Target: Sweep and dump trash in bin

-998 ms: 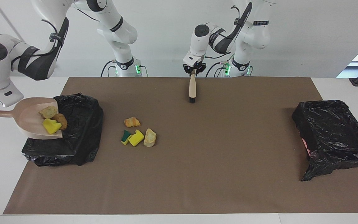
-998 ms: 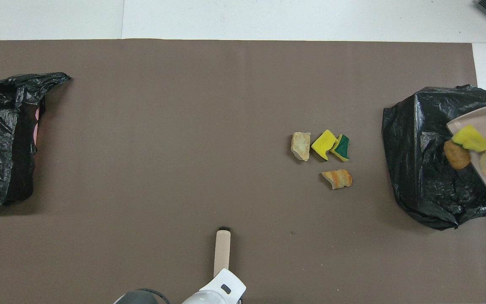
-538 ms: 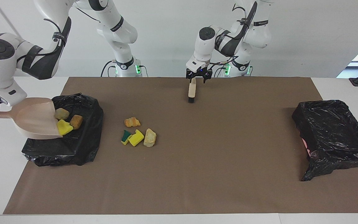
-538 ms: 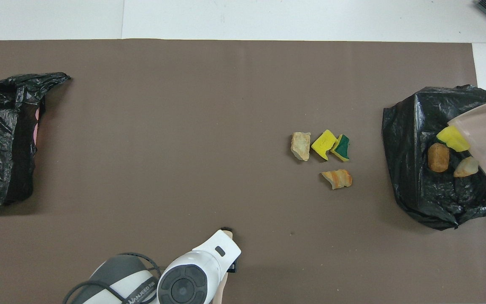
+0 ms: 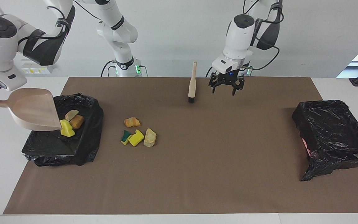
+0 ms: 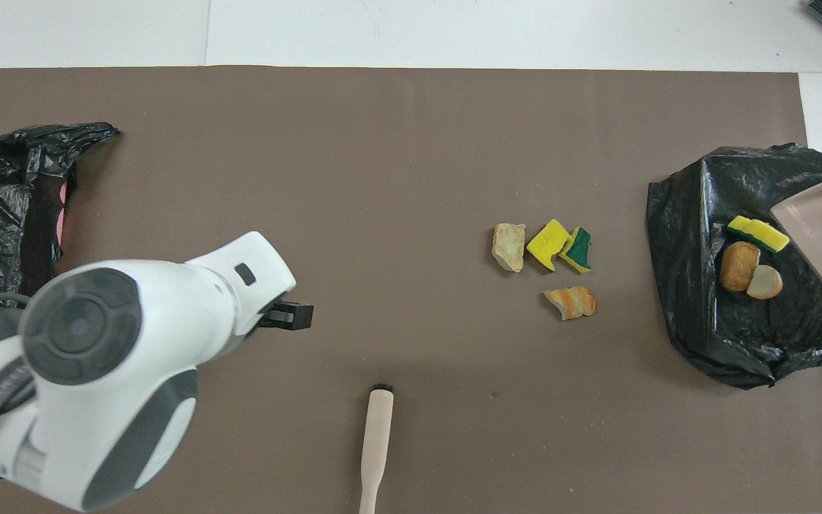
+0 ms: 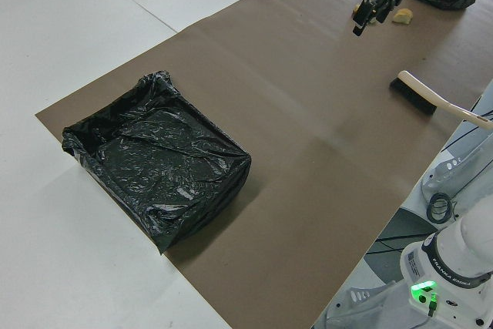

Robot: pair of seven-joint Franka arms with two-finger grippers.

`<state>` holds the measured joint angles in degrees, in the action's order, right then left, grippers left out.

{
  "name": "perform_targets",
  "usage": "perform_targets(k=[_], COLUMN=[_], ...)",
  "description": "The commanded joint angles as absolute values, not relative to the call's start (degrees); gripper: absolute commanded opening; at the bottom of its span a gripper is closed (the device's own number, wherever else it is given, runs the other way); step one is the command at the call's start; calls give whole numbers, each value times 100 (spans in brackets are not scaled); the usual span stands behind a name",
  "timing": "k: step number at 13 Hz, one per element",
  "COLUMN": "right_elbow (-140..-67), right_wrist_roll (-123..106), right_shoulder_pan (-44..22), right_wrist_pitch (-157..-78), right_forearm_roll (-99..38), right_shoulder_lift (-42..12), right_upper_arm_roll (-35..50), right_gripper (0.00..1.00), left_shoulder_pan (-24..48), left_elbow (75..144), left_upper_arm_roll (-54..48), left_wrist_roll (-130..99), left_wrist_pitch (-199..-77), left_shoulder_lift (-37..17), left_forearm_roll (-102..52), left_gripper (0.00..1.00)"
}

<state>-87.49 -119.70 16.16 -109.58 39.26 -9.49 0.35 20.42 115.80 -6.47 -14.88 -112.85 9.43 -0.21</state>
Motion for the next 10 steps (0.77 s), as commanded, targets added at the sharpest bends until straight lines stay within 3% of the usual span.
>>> perform_targets(k=[1,4,7,10], right_elbow=[-8947,-8895,-8895,-8895], right_wrist_roll=[-11708,-11261,-10076,-8908], right_shoulder_pan=[1390,1222,1222,1213], right_wrist_pitch=[-10303,-9872,-9274,-8861], right_forearm_roll=[3955,3885,3613,3280], right_shoulder_lift=[-537,-483,-413,-396], right_upper_arm_roll=[62,79,386,834], right_gripper=[0,0,0,0], left_shoulder_pan=[1549,881,580,449], left_elbow=[10435,9443,8204,7840], left_upper_arm_roll=[-721,-712,-677,-668], left_wrist_roll=[-1012,-371,-141,-106], left_wrist_pitch=[-10548,-9900,-8844,-8578], left_shoulder_lift=[581,510,-24,-247], left_forearm_roll=[184,158,123,36], left_gripper=[100,100,100,100])
